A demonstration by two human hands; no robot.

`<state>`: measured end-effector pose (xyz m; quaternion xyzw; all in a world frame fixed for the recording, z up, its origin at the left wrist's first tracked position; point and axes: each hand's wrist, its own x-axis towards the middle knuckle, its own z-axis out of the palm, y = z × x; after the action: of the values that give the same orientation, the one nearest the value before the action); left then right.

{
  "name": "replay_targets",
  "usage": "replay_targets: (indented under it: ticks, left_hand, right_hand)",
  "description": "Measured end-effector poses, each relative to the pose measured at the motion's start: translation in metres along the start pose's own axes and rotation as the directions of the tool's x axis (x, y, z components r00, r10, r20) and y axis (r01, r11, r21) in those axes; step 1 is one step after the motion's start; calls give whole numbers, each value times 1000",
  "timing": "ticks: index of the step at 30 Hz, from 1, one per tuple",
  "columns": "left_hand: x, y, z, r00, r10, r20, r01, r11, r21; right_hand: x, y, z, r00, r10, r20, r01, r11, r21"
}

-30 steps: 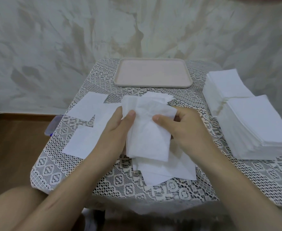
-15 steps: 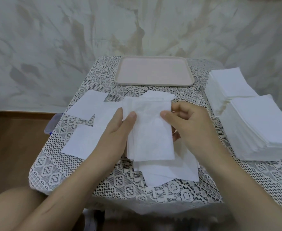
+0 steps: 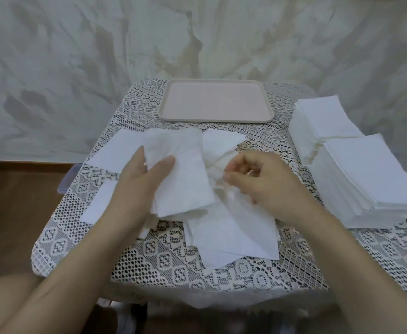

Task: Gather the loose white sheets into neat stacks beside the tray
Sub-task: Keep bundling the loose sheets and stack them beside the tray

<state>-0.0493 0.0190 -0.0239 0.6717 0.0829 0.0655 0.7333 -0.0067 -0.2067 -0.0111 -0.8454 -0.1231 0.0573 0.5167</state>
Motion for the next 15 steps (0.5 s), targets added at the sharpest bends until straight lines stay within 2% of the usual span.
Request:
replay_targets:
  ticks: [2, 4, 6, 12, 15]
  left_hand:
    - [3, 3, -9, 999, 0, -36, 2, 999, 32]
    - [2, 3, -13, 999, 2, -43, 0, 999, 36]
    - [-1, 2, -15, 999, 0, -37, 2, 998, 57]
    - [-8, 0, -14, 1000, -27, -6, 27, 996, 83]
    - [-7, 3, -15, 1000, -18, -14, 20, 995, 100]
  right_hand:
    - [-6, 5, -8, 990, 56, 128, -15, 953, -303]
    - [-12, 7, -12, 979, 96, 180, -2, 887, -462]
    - [-17, 6, -13, 976, 92, 199, 17, 873, -487]
    - [-17, 10, -10, 973, 111, 200, -27, 924, -383]
    - [-13, 11, -10, 993, 43, 110, -2, 937, -350]
